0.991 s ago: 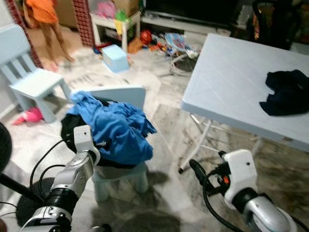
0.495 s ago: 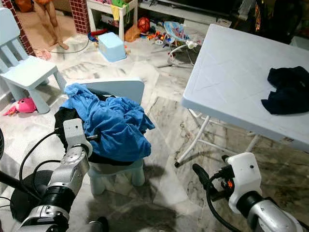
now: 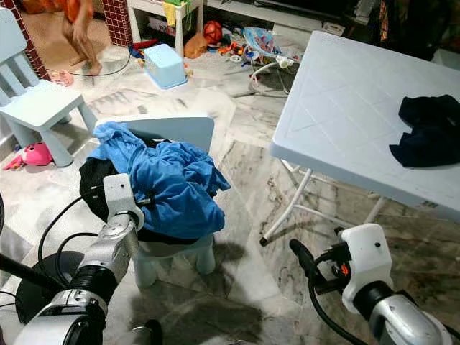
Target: Hang hanger
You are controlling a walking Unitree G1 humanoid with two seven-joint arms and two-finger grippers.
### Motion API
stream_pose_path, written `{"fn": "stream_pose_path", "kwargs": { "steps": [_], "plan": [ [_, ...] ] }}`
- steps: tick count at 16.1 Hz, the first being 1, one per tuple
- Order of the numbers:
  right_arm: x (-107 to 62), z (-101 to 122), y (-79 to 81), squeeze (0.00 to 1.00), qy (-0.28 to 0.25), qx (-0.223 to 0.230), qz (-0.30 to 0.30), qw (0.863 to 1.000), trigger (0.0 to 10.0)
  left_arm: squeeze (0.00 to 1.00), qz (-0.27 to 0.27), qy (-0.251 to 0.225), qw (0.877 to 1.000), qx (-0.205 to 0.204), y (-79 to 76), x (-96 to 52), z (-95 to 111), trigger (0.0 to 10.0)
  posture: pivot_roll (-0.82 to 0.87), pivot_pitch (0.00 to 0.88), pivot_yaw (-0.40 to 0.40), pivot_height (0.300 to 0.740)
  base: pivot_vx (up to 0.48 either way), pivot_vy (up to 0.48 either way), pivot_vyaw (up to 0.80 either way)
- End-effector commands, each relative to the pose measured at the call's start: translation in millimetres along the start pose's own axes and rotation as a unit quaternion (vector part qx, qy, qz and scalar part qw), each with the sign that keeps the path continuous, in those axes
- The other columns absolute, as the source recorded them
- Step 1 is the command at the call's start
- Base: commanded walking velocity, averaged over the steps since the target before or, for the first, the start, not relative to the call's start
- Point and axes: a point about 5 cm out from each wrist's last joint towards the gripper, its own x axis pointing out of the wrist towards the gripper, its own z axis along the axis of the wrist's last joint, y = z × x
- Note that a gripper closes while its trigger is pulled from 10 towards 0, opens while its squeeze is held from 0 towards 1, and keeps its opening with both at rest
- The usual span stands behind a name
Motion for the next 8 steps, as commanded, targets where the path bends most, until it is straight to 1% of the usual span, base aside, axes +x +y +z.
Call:
{"fn": "stream_pose_path", "kwargs": {
  "steps": [1, 2, 5, 6, 8],
  "plan": [
    [-2.3, 3, -4.7, 0.0, -0.005, -0.007, -0.015, 1.0, 10.0, 0.0, -0.013, -0.003, 1.0, 0.006, -6.1, 0.3, 2, 3.5, -0.3, 0.139, -0.109, 0.74, 0.0, 0.0, 0.0],
    [-0.5, 2, -4.5, 0.0, -0.006, -0.007, -0.015, 1.0, 10.0, 0.0, -0.015, -0.007, 1.0, 0.01, -10.4, -2.5, 2, 10.0, -0.29, 0.134, -0.106, 0.74, 0.0, 0.0, 0.0],
    [3.0, 2, -4.5, 0.0, -0.008, -0.007, -0.015, 1.0, 10.0, 0.0, -0.003, -0.011, 1.0, -0.006, -11.4, -9.2, -2, 10.0, -0.29, 0.124, -0.104, 0.74, 0.0, 0.0, 0.0],
    [3.3, 2, -4.6, 0.0, -0.008, -0.007, -0.015, 1.0, 10.0, 1.0, 0.003, -0.014, 1.0, -0.01, -10.1, -10.7, -3, 10.0, -0.29, 0.122, -0.104, 0.74, 0.0, 0.0, 0.0],
    [5.2, 2, -4.7, 0.0, -0.011, -0.008, -0.016, 1.0, 10.0, 1.0, 0.009, -0.023, 1.0, -0.006, -7.9, -14.3, -6, 10.0, -0.28, 0.116, -0.104, 0.74, 0.0, 0.0, 0.0]
  ]
}}
